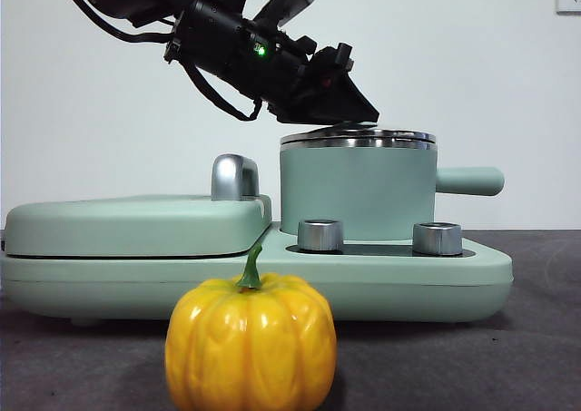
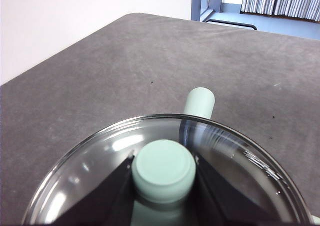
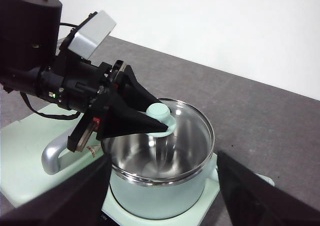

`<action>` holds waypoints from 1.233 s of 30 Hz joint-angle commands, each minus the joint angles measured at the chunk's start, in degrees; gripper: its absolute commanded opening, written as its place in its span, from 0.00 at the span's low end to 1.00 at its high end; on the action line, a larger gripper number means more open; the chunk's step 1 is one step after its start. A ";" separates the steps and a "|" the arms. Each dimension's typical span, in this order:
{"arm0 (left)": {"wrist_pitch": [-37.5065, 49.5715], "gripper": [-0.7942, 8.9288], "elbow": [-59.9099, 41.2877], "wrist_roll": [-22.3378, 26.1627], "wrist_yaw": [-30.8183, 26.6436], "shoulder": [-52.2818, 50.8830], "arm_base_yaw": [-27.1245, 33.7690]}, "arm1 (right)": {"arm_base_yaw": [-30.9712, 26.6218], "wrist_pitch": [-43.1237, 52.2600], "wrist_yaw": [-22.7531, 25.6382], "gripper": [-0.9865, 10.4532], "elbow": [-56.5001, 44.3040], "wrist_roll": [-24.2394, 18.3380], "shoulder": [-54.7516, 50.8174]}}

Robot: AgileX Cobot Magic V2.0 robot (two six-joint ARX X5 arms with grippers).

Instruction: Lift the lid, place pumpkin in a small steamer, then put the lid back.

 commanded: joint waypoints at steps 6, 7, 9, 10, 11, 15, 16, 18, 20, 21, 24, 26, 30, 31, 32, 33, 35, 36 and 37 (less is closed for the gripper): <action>0.68 0.10 1.11 0.00 -0.42 0.61 -0.42 | 0.20 0.22 0.02 0.37 0.94 1.01 0.24; 0.68 0.10 1.11 0.02 -0.42 0.42 -0.42 | 0.20 0.22 0.04 0.37 0.94 1.01 0.26; 0.59 0.10 1.11 0.02 -0.42 -0.15 -0.42 | 0.20 0.22 0.04 0.37 0.94 1.01 0.26; 0.59 0.10 1.11 0.02 -0.42 -0.55 -0.42 | 0.20 0.22 0.04 0.37 0.94 1.01 0.26; 0.50 0.10 1.11 0.02 -0.42 -1.05 -0.35 | 0.20 0.22 0.04 0.37 0.94 1.01 0.26; 0.52 0.10 1.11 0.02 -0.42 -3.34 -0.31 | 0.20 0.20 0.04 0.37 0.94 1.01 0.26; 0.44 0.10 1.11 0.02 -0.42 -4.04 -0.28 | 0.20 0.20 0.02 0.37 0.94 1.01 0.26; 0.39 0.10 1.11 0.02 -0.42 -5.44 -0.28 | 0.20 0.13 0.02 0.37 0.94 1.01 0.26; -0.22 0.10 1.11 0.02 -0.42 -6.84 -0.17 | 0.20 -0.20 0.02 0.37 0.94 0.98 0.26; -0.83 0.10 1.11 0.02 -0.42 -7.58 -0.09 | 0.20 -0.39 0.02 0.37 0.94 0.98 0.26; -4.57 0.10 1.11 0.00 -0.42 -10.14 0.17 | 0.20 -1.20 0.02 0.37 0.94 0.96 0.24; -9.18 0.10 1.11 -0.02 -0.44 -12.37 0.74 | 0.20 -1.79 0.02 0.37 0.94 0.94 0.24; -19.52 0.10 1.11 0.00 -0.44 -16.28 1.64 | 0.31 -2.45 -0.02 0.37 0.94 0.85 0.24; -22.12 0.10 1.11 0.00 -0.44 -17.31 1.97 | 0.33 -2.62 -0.04 0.37 0.94 0.70 0.24; -24.44 0.10 1.11 0.00 -0.44 -18.34 2.29 | 0.37 -2.80 -0.04 0.37 0.94 0.52 0.24; -26.32 0.10 1.11 -0.02 -0.44 -19.23 2.58 | 0.42 -2.95 -0.04 0.37 0.94 0.48 0.24; -30.36 0.10 1.11 -0.02 -0.46 -21.40 3.28 | 0.66 -3.26 -0.11 0.37 0.94 0.07 0.24; -32.00 0.10 1.11 -0.02 -0.48 -22.25 3.58 | 0.79 -3.43 -0.11 0.37 0.94 -0.20 0.24; -33.88 0.10 1.11 0.00 -0.52 -23.23 3.96 | 0.98 -3.65 -0.17 0.37 0.94 -0.61 0.24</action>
